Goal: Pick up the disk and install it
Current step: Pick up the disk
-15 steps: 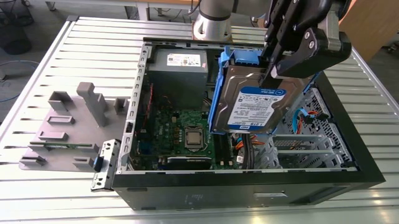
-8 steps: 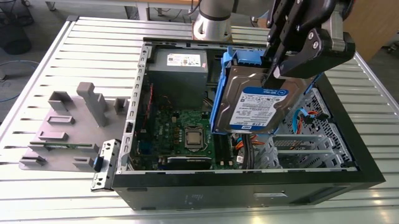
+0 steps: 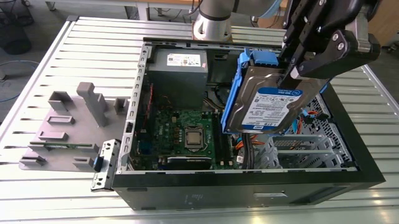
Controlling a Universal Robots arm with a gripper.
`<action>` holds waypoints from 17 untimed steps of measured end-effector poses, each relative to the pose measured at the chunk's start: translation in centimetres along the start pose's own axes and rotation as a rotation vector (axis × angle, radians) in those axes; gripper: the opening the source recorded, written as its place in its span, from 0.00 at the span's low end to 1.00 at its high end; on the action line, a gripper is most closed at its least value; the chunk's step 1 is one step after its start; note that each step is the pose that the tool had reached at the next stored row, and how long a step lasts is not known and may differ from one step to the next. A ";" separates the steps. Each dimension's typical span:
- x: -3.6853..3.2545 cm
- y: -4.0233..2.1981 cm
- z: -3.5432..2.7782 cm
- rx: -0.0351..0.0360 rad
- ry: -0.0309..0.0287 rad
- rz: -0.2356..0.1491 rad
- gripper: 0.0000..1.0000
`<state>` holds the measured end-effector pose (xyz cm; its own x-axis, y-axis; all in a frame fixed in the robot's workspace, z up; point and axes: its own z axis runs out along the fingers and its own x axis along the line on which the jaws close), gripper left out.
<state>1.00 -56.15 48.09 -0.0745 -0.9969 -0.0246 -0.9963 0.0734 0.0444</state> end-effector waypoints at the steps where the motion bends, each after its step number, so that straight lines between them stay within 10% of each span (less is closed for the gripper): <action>1: 0.00 -0.02 0.01 0.0000 -0.0001 0.000 0.35; 17: 0.06 -0.11 -0.01 0.0002 0.0033 0.000 0.35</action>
<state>1.11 -56.21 48.09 -0.0746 -0.9970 -0.0214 -0.9963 0.0736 0.0441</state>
